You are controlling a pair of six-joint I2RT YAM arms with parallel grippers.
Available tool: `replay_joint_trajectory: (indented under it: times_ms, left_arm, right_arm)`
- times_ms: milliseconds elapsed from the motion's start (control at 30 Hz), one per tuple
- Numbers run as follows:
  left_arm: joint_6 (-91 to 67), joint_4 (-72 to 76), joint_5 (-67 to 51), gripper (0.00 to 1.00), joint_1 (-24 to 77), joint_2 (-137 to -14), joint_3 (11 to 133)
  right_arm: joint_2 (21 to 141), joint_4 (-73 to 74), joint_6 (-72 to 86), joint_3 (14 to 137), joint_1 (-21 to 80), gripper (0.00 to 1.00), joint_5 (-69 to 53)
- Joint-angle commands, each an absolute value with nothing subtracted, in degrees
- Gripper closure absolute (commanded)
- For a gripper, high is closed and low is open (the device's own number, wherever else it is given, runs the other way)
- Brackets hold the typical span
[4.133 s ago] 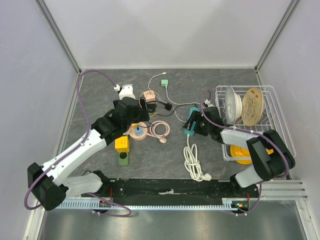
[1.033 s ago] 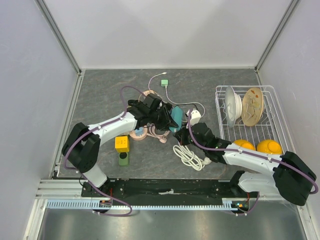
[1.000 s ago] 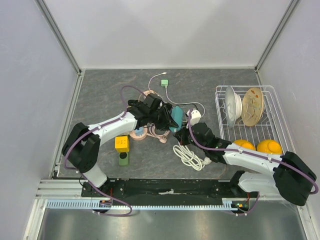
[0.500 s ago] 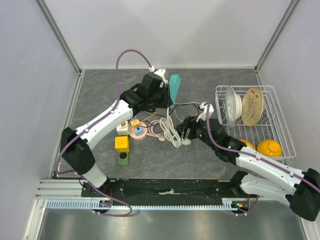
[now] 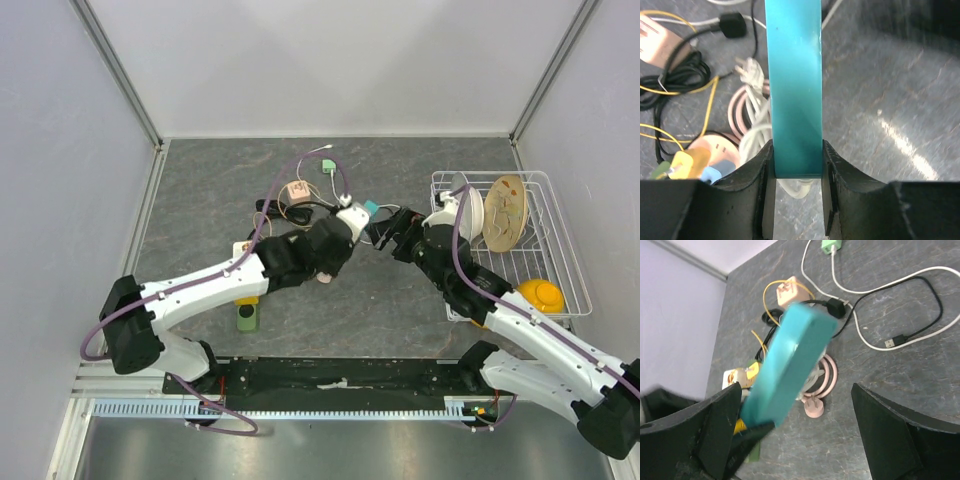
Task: Insert the plug
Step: Adjust the socket at the center of the board.
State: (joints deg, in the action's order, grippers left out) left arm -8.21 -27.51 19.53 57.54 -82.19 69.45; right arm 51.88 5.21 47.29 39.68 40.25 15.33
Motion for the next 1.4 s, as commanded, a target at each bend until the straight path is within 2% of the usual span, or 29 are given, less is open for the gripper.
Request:
replay_joint_trajectory:
  times_ms: [0, 233, 733, 1033, 1067, 1100, 1133, 1200, 1233, 1267, 1300, 1333, 1367]
  left_arm:
    - [-6.5, -21.27, 29.61, 0.98, 62.83, -81.12, 65.4]
    - [-6.42, -17.5, 37.78, 0.98, 69.34, -84.28, 61.97]
    - [-2.9, -13.62, 40.69, 0.98, 75.76, -87.27, 60.91]
    - [-3.25, -15.46, 45.96, 0.96, 78.22, -91.4, 61.26]
    - [-3.43, -15.9, 46.14, 0.95, 78.4, -91.58, 61.43]
    - [-3.69, -16.08, 46.32, 0.94, 78.49, -91.84, 61.61]
    - [-4.21, -16.69, 46.32, 0.9, 78.57, -91.93, 61.79]
    - [-4.83, -16.96, 46.14, 0.84, 78.66, -91.85, 61.79]
    - [-5.53, -17.57, 45.88, 0.75, 78.75, -91.67, 61.7]
    - [-5.97, -17.93, 45.53, 0.71, 78.75, -91.23, 61.7]
    - [-6.59, -18.28, 44.83, 0.65, 78.75, -90.88, 61.53]
    - [-7.9, -18.54, 44.3, 0.52, 78.75, -90.53, 61.18]
    - [-8.43, -19.24, 43.6, 0.45, 78.75, -89.48, 60.91]
  right_arm:
    - [50.89, 10.45, 54.57, 41.31, 38.77, 0.02, 22.23]
    - [49.13, 13.79, 66.43, 36.21, 37.62, 0.02, 22.06]
    - [58.62, 12.4, 72.95, 38.5, 37.62, 0.04, 18.11]
    - [61.43, 9.93, 74.27, 37.44, 37.62, 0.33, 16.17]
    - [61.61, 9.76, 74.44, 37.27, 37.62, 0.42, 16.0]
    - [61.7, 9.67, 74.62, 36.92, 37.62, 0.46, 15.82]
    - [61.96, 9.67, 74.79, 36.65, 37.62, 0.49, 15.56]
    - [62.05, 9.15, 75.06, 35.95, 37.53, 0.62, 15.29]
    - [62.05, 8.97, 75.15, 35.69, 37.62, 0.66, 15.29]
    - [62.14, 8.88, 75.15, 35.42, 37.53, 0.76, 15.29]
    - [62.14, 8.44, 75.15, 34.98, 37.44, 0.81, 15.29]
    - [62.31, 8.18, 74.97, 34.81, 37.09, 0.85, 15.29]
    - [62.49, 7.83, 74.88, 34.54, 36.92, 0.94, 15.03]
